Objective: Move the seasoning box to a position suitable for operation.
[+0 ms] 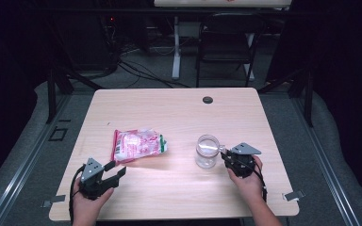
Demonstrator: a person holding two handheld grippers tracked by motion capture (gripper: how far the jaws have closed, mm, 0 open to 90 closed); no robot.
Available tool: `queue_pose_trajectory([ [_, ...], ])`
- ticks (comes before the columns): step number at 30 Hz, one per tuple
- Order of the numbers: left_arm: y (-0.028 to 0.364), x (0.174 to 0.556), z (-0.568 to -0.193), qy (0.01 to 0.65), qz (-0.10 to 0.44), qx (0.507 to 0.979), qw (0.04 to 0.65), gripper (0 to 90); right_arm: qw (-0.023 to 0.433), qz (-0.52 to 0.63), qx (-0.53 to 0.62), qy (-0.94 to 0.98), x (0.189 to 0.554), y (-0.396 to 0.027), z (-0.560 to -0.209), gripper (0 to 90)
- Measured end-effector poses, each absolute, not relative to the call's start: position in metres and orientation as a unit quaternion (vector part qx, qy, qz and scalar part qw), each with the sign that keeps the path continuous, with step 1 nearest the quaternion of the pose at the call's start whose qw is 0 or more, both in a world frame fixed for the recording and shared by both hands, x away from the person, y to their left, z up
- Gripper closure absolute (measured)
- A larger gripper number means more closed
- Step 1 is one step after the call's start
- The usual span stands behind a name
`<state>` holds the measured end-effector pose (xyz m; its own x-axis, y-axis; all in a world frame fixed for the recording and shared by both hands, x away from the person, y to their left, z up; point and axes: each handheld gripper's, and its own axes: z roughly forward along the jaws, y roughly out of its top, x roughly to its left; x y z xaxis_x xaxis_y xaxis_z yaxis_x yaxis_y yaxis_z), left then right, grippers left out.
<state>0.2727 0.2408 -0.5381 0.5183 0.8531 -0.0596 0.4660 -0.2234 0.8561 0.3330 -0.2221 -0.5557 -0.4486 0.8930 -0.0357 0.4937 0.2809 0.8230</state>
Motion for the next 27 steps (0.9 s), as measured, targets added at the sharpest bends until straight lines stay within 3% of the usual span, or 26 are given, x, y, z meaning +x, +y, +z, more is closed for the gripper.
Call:
queue_pose_trajectory([
  [27, 0.2334, 0.2721, -0.5353, 0.431, 0.207, 0.749, 0.459, 48.6, 0.247, 0.384, 0.440, 0.773, 0.3238, -0.2193, -0.5536, 76.5],
])
